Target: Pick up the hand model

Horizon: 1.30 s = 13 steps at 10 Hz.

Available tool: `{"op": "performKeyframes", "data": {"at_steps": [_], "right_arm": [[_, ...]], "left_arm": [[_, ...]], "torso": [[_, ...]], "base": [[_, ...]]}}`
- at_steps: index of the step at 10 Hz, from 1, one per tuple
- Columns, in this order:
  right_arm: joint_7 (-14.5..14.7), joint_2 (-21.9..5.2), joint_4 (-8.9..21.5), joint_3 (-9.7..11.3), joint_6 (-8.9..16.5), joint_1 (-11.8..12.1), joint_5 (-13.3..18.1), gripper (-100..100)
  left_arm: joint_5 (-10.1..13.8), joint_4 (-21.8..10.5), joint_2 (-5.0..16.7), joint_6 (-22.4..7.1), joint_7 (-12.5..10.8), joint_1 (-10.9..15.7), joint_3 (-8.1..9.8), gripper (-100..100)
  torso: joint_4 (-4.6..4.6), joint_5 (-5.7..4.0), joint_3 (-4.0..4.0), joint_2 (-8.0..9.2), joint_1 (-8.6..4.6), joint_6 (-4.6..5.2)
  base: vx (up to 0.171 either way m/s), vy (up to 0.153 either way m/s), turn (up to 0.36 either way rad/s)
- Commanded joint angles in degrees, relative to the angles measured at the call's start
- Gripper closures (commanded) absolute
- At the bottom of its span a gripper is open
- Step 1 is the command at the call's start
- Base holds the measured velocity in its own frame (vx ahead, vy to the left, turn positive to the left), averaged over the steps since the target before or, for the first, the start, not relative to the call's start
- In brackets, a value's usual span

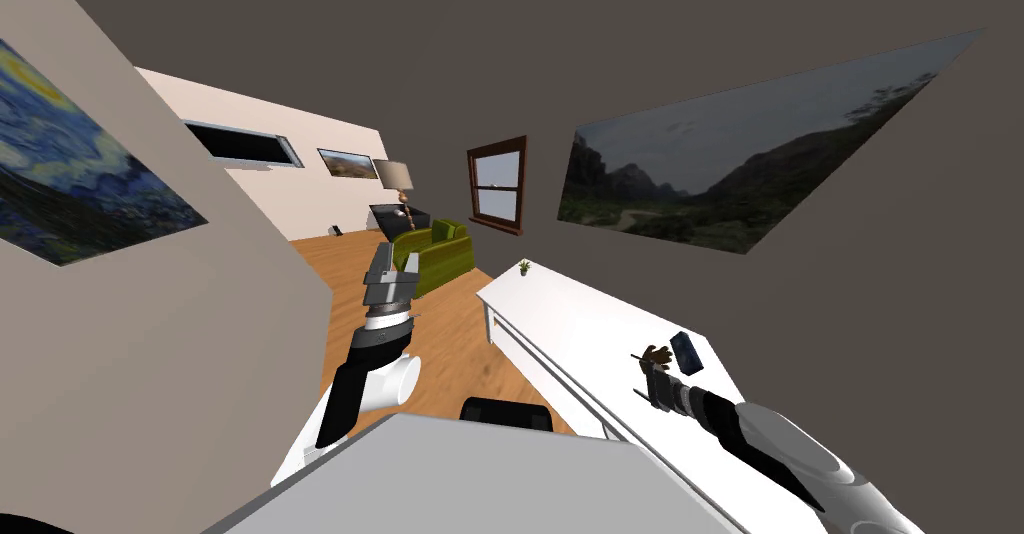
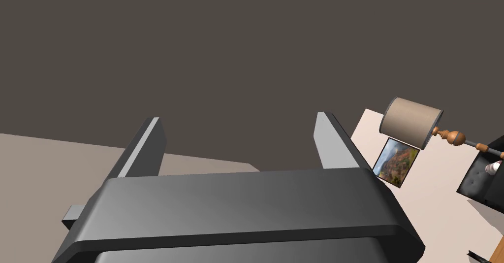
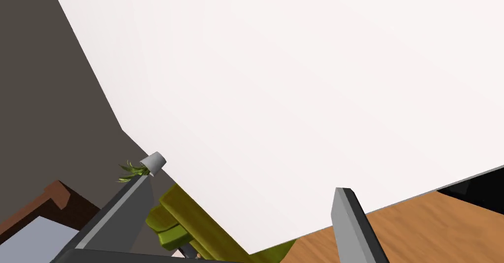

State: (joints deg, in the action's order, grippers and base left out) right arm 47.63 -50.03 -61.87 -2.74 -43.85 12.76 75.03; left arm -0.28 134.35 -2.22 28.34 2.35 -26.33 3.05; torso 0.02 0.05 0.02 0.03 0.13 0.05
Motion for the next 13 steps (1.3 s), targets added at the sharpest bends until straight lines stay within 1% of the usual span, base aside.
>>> {"op": "performKeyframes", "data": {"at_steps": [1, 2, 3, 4, 5, 6, 7, 8, 9, 10, 11, 13], "right_arm": [[2.4, -0.7, 2.9, -0.3, -1.2, -1.4, 1.8, -100], [2.4, -0.7, 4.7, -0.3, -1.2, -1.4, 1.8, -100], [4.2, -2.3, 6.3, -0.3, -1.7, -2.0, 4.5, -100], [4.2, -2.3, 7.5, -0.3, -1.7, -2.0, 4.9, -100], [6.0, -3.9, 10.1, -0.3, -2.2, -2.5, 7.0, -100], [6.0, -3.9, 10.1, -0.3, -2.2, -2.5, 7.8, -100], [7.6, -5.4, 12.2, -0.4, -2.7, -3.0, 10.3, -100], [9.1, -6.9, 14.8, -0.4, -3.1, -3.5, 12.0, -100], [9.1, -6.9, 14.8, -0.4, -3.1, -3.5, 13.1, -100], [10.5, -8.2, 16.9, -0.4, -3.5, -4.0, 15.0, -100], [10.5, -8.2, 16.9, -0.4, -3.5, -4.0, 15.4, -100], [12.8, -10.7, 20.5, -0.4, -4.2, -4.8, 19.2, -100]], "left_arm": [[0.0, 0.0, 0.0, 0.0, 0.0, 0.0, 0.0, 0], [0.0, 0.0, 0.0, 0.0, 0.0, 0.0, 0.01, 0], [0.0, 0.0, 0.0, 0.0, 0.0, 0.0, 0.01, 0], [0.0, 0.0, 0.0, 0.0, 0.0, 0.0, 0.0, 0], [0.0, 0.0, 0.0, 0.0, 0.0, 0.0, 0.01, 0], [0.0, 0.0, 0.0, 0.0, 0.0, 0.0, 0.0, 0], [0.0, 0.0, 0.0, 0.0, 0.0, 0.0, 0.01, 0], [0.0, 0.0, 0.0, 0.0, 0.0, 0.0, 0.0, 0], [0.0, 0.0, 0.0, 0.0, 0.0, 0.0, 0.0, 0], [0.0, 0.0, 0.0, 0.0, 0.0, 0.0, 0.01, 0], [0.0, 0.0, 0.0, 0.0, 0.0, 0.0, 0.0, 0], [0.0, 0.0, 0.0, 0.0, 0.0, 0.0, 0.01, 0]], "torso": [[0.0, 0.0, 0.0, 0.0, 0.0, 0.0], [-0.01, -0.02, -0.01, -0.01, -0.04, 0.04], [0.0, -0.03, 0.02, 0.04, -0.09, 0.07], [0.01, -0.02, 0.01, 0.03, -0.04, 0.0], [0.0, -0.02, 0.01, 0.03, -0.05, 0.05], [0.0, -0.01, -0.01, -0.02, -0.03, -0.01], [-0.01, -0.02, 0.0, 0.01, -0.05, 0.07], [-0.01, -0.02, -0.02, -0.02, -0.03, 0.01], [-0.02, -0.01, -0.04, -0.06, 0.0, 0.0], [-0.01, -0.01, -0.01, 0.0, -0.01, 0.07], [0.0, 0.0, -0.01, -0.01, 0.0, 0.03], [0.0, -0.02, 0.0, 0.02, -0.04, 0.03]], "base": [[0.021, 0.028, 0.079], [0.01, 0.013, -0.023], [0.012, 0.032, 0.173], [0.015, 0.026, 0.095], [0.021, 0.034, 0.176], [0.024, 0.022, 0.072], [0.028, 0.033, 0.114], [0.036, 0.042, 0.239], [0.027, 0.029, 0.075], [0.028, 0.035, 0.095], [0.021, 0.024, 0.068], [0.024, 0.027, 0.136]]}}
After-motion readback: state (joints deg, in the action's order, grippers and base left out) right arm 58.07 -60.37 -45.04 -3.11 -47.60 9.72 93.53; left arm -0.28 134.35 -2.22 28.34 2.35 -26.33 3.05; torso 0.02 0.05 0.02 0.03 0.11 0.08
